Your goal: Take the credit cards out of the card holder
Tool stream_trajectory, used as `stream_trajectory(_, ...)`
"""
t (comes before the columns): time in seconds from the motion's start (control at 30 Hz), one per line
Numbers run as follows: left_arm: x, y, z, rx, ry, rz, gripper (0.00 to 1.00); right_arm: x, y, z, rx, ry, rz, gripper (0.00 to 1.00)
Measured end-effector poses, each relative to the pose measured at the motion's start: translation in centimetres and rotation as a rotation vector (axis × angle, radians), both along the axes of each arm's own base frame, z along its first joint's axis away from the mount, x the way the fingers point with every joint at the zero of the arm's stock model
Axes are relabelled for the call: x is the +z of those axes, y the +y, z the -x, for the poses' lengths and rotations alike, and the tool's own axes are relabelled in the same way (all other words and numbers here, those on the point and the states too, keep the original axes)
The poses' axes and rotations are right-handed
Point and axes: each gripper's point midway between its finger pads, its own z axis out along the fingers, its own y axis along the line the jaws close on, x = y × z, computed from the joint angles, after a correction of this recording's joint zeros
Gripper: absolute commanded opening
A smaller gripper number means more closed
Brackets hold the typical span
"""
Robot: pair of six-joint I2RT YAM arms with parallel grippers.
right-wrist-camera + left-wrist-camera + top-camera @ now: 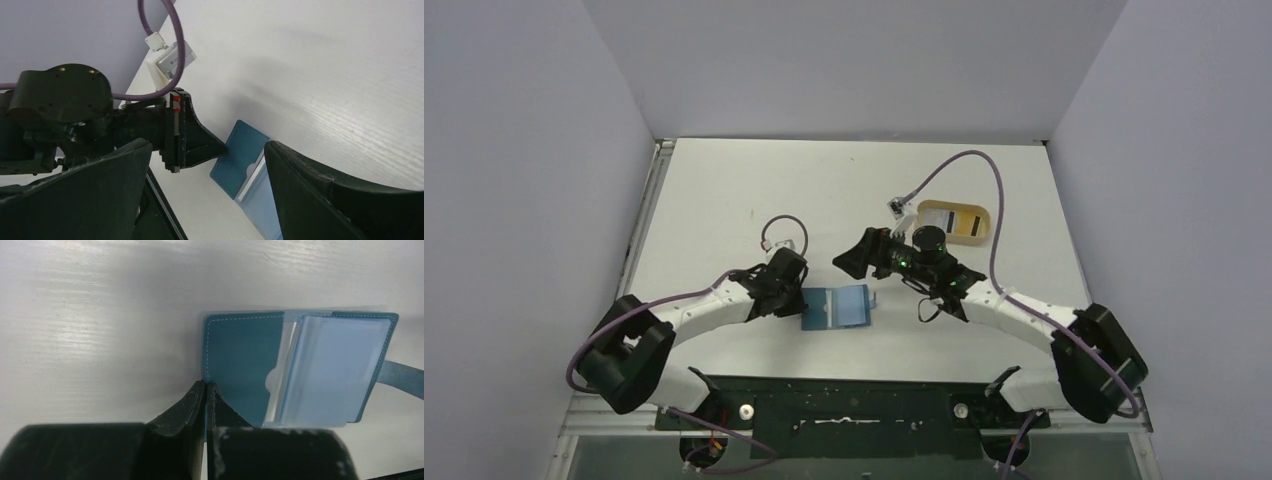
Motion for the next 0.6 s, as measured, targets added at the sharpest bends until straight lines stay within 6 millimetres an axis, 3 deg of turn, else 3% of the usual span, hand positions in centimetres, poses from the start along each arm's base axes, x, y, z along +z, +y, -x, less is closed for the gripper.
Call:
stream_trajectory(0.2,-0.5,-0.3,-0.5,0.009,-0.048,0.138,0.00,-5.3,3.2,0.1,0.029,0.151,0.014,0.87)
stream_trajectory(0.47,-0.7,-1.0,-1.0,-0.008,-0.091,0.278,0.00,-6.4,7.5,1.3,0.084,0.186,-0.026,0.86)
stream_trajectory(0.6,-0.8,-1.2,-1.0,-0.015,-0.105,0.322,0.00,-7.9,8.9,1.8,0.099,0.221,-0.037,0.86)
